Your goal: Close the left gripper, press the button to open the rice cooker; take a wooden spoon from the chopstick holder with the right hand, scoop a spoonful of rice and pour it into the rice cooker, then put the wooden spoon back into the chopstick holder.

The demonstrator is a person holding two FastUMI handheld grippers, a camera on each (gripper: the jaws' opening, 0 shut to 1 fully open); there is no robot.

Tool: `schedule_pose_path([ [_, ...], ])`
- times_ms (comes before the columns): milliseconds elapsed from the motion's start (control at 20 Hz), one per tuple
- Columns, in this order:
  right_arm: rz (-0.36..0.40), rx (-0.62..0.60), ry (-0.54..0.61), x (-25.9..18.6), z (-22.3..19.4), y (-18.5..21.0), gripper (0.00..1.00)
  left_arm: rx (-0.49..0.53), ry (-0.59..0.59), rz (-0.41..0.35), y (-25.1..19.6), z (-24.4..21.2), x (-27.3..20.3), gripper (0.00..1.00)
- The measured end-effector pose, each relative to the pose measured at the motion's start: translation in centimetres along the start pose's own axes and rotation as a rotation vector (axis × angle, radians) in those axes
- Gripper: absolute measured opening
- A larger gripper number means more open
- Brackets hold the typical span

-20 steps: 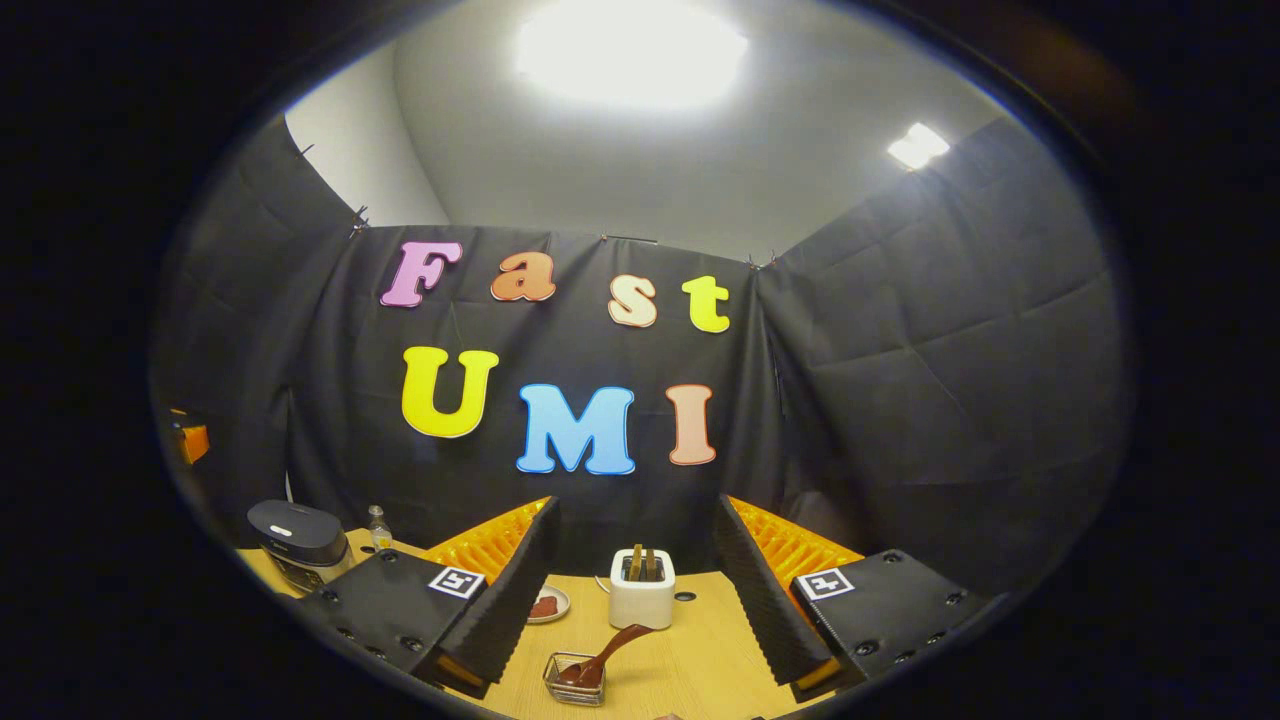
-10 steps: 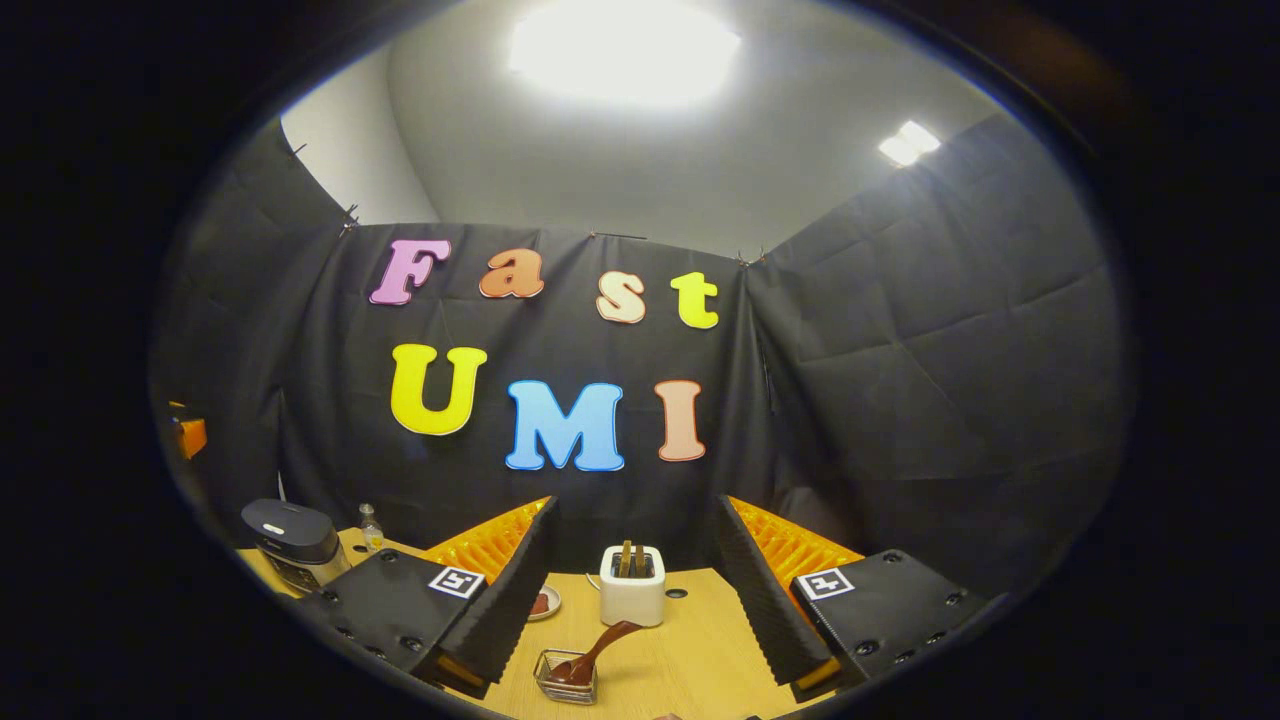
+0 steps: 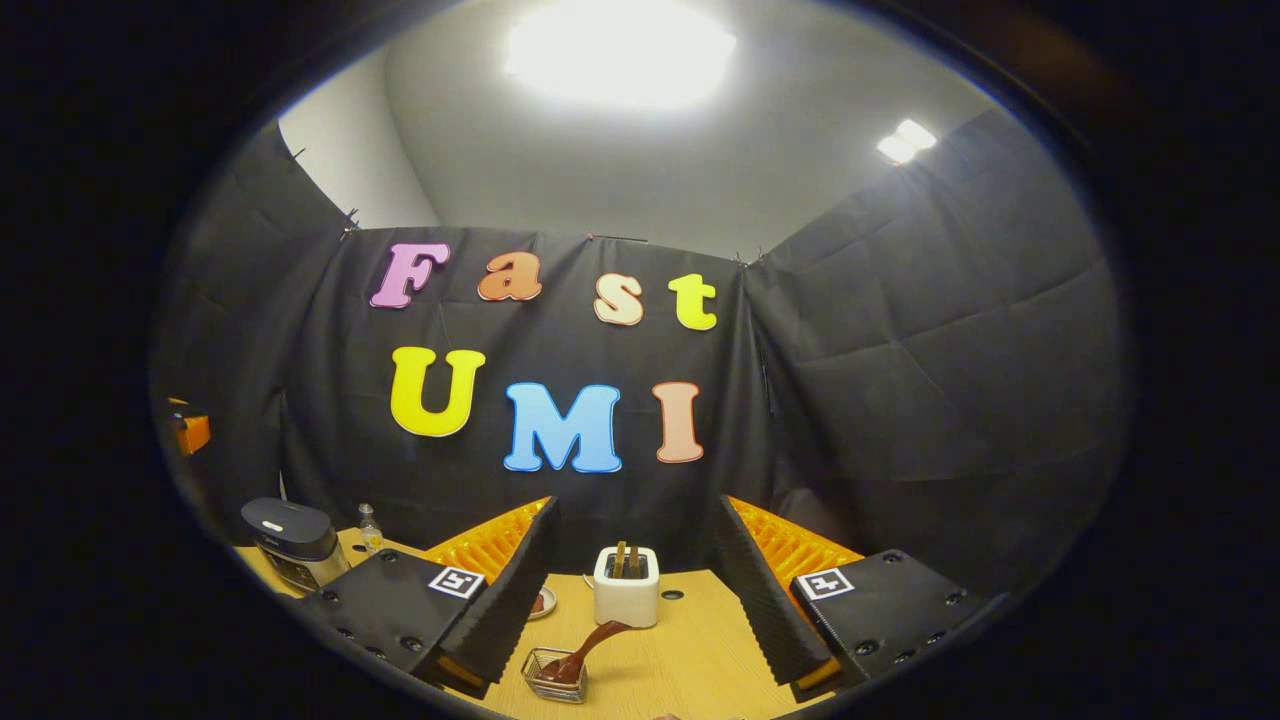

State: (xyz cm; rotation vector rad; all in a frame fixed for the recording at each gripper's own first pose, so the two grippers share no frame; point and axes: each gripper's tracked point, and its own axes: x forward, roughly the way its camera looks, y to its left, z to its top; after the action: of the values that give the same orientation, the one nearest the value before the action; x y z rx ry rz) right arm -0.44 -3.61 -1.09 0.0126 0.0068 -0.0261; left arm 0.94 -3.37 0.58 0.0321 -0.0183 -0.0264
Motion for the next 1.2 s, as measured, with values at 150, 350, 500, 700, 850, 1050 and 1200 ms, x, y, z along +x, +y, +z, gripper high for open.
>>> schedule_pose_path([
  [150, 0.016, -0.004, -0.001, 0.3, -0.2, -0.7, 0.97, -0.011, -0.006, 0.003, -0.5, 0.5, -0.6, 0.86],
  [350, 0.048, 0.015, 0.005, 0.9, -0.9, -1.2, 0.98, 0.010, -0.001, 0.023, -0.7, 0.9, -0.8, 0.86],
  [500, 0.087, 0.005, 0.011, 1.2, -1.7, -1.1, 0.96, -0.006, 0.012, 0.035, -0.7, 0.6, -1.2, 0.71],
  [700, 0.115, 0.023, 0.019, 1.4, -2.0, -0.5, 0.98, -0.001, 0.023, 0.071, 0.7, 0.6, -0.7, 0.57],
  [850, 0.107, 0.010, 0.013, 1.9, -1.9, 0.0, 0.96, 0.001, 0.033, 0.070, 1.8, -0.6, 1.1, 0.37],
  [1050, 0.090, 0.028, 0.008, 2.5, -1.5, 1.5, 0.98, 0.011, 0.052, 0.063, 4.1, -1.8, 4.5, 0.09],
  [1200, 0.063, 0.019, 0.011, 2.9, -1.7, 2.4, 0.98, -0.043, 0.076, -0.004, 3.2, -3.4, 6.8, 0.01],
])
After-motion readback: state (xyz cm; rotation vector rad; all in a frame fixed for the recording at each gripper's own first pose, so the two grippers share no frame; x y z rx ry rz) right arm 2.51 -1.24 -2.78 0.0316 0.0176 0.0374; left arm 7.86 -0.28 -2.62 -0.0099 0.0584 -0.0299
